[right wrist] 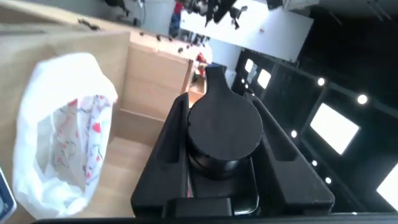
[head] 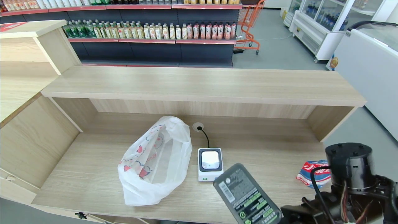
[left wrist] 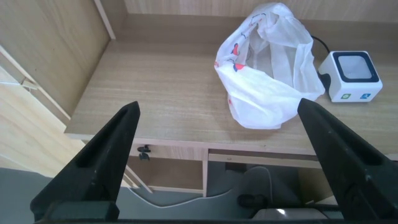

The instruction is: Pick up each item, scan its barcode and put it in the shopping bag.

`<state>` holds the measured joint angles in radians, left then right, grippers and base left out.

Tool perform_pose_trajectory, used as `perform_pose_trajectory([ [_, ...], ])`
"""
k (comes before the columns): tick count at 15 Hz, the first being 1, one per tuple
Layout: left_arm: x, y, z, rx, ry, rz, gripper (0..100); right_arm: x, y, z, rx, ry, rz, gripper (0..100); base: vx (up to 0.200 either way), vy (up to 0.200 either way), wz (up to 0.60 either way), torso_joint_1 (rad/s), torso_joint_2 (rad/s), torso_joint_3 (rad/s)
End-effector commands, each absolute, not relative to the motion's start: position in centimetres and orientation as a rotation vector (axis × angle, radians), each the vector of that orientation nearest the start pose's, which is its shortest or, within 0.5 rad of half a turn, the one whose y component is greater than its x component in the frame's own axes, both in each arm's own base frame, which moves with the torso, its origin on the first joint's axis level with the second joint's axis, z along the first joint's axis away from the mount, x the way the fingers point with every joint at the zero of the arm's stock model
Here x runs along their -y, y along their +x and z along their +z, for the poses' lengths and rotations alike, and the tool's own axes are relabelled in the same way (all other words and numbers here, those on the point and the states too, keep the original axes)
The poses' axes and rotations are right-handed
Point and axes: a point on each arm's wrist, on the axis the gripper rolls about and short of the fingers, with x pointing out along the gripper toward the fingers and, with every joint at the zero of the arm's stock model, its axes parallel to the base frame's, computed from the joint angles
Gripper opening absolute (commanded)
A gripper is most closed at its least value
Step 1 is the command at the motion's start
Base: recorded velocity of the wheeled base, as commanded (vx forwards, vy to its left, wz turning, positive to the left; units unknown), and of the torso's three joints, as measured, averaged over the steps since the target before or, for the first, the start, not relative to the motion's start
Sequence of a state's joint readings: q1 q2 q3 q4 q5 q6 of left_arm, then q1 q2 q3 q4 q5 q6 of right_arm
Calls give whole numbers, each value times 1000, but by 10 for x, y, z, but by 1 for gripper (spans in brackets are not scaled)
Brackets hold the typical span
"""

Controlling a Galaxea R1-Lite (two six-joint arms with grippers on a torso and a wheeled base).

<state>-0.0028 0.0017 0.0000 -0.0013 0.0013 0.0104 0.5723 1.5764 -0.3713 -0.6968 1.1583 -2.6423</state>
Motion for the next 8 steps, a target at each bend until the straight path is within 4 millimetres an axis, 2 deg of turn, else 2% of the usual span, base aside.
perform_pose_trajectory([
  [1,0,-23,76,0,11,-2,100,-129,151,126,-2424,2109,-1528,0,0,0,0,0,0,0],
  [3,0,-23,76,0,11,-2,100,-126,146,125,-2400,2094,-1573,0,0,0,0,0,0,0],
  [8,0,-23,76,0,11,-2,100,-120,139,132,-2413,2108,-1526,0,0,0,0,0,0,0],
])
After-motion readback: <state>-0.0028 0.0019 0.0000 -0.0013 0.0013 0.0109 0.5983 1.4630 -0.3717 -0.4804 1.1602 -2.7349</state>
